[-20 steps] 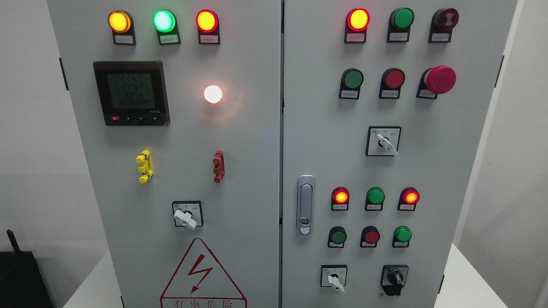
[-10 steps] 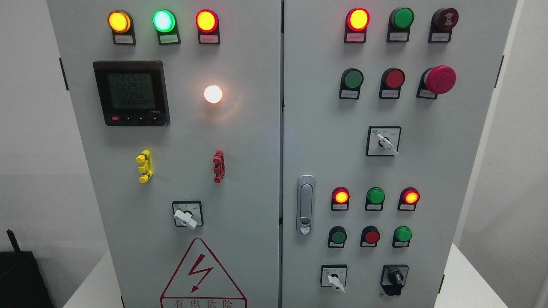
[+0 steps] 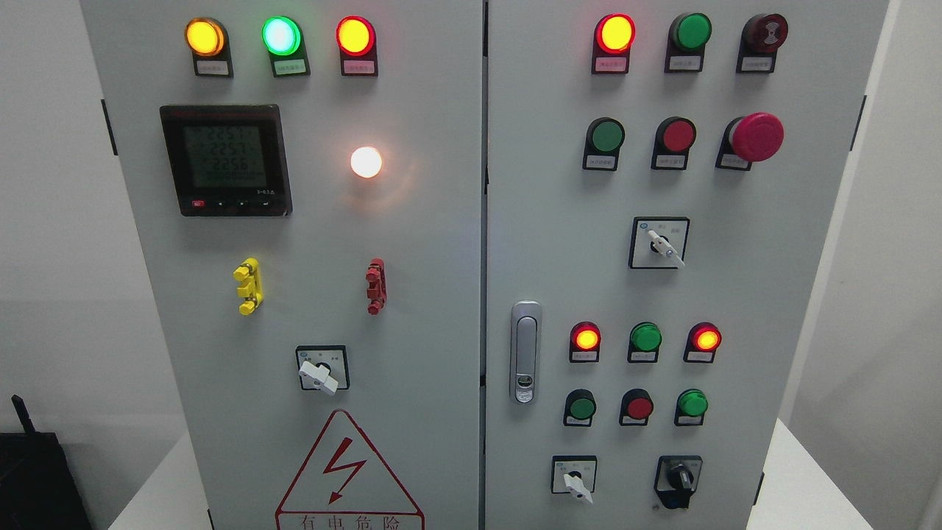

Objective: Trip black knob to open circuit

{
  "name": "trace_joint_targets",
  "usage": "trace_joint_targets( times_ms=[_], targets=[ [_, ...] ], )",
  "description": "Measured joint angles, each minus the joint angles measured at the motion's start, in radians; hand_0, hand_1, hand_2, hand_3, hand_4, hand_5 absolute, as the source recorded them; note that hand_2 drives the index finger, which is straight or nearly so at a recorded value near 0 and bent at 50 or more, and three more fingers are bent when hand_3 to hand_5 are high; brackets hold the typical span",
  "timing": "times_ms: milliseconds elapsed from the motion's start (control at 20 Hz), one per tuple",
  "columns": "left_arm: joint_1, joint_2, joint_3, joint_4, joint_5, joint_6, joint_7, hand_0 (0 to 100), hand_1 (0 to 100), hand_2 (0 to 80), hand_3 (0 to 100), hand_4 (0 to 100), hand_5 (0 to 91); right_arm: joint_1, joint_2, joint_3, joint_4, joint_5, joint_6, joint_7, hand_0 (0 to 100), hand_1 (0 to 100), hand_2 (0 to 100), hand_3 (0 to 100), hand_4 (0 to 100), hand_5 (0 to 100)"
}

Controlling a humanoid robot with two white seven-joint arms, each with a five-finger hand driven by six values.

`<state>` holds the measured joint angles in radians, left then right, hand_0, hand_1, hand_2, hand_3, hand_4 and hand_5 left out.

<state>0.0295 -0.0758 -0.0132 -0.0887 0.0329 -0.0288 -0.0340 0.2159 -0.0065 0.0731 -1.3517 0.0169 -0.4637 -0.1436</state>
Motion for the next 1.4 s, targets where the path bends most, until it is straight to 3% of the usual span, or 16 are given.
trace_joint_targets(
  times_ms=[150,300,900,1400],
  targets=[
    [0.0,0.0,0.0,0.0,0.0,0.0,0.0,12,39,0.0,0,0,0.0,0.001,0.038,-0.001,-0.073,0.0,0.012,-0.002,82,93,0,98,87,75],
    [0.0,0.0,0.0,0.0,0.0,0.0,0.0,12,39,0.0,0,0,0.0,0.002,0.056,-0.001,-0.15,0.0,0.065,-0.003,86,94,0,100,90,81],
    [0.0,0.0,0.0,0.0,0.0,0.0,0.0,12,39,0.0,0,0,0.0,-0.009,0.058,-0.001,-0.242,0.0,0.087,-0.003,100,98,0,100,100,90],
    [0.0,0.0,0.0,0.0,0.0,0.0,0.0,12,39,0.0,0,0,0.0,-0.083,0.058,-0.011,-0.299,0.0,0.137,-0.003,100,100,0,100,100,91]
  ],
)
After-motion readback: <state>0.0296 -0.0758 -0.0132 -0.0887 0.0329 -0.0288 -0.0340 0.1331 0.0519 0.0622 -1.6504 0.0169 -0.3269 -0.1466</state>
